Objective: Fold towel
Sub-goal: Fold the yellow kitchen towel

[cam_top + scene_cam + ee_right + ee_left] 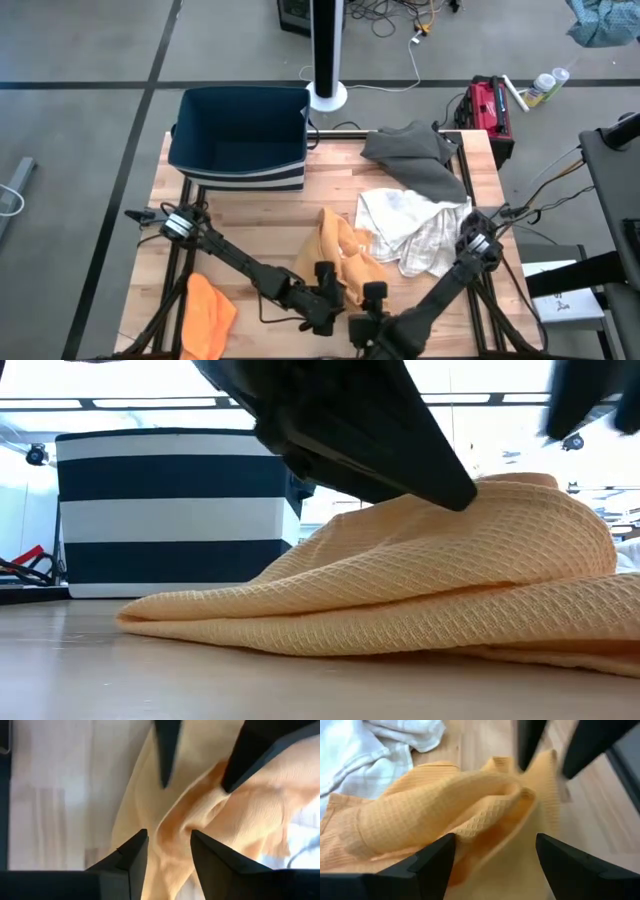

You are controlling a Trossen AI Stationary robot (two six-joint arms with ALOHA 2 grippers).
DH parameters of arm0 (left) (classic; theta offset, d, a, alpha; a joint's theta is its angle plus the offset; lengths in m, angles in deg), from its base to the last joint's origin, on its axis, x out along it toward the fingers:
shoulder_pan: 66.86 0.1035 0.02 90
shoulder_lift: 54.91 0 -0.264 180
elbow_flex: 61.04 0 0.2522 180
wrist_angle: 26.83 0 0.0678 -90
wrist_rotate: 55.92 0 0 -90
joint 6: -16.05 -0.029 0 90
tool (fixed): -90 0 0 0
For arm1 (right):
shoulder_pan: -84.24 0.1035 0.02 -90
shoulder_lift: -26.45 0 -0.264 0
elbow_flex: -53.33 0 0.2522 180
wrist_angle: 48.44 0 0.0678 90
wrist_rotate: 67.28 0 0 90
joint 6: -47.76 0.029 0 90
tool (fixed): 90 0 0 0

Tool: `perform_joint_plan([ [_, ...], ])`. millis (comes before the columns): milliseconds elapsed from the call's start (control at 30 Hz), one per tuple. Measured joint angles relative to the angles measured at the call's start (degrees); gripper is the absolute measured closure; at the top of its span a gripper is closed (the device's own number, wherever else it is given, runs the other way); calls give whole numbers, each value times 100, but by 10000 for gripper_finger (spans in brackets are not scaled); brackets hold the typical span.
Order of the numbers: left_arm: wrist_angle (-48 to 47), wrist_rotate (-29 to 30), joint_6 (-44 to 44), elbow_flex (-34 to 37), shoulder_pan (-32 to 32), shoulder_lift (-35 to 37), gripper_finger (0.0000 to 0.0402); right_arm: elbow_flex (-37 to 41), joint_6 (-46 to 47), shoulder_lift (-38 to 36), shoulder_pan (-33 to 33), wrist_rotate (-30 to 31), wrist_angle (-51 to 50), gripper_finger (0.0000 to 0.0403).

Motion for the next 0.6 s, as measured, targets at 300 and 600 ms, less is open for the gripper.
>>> perform_joint_plan([
  [300, -114, -197, 149, 54, -6, -22, 142, 9, 956, 0, 416, 51, -116, 225],
  [600, -128, -345, 119, -122, -61, -22, 142, 11, 1144, 0, 410, 147, -58, 234],
])
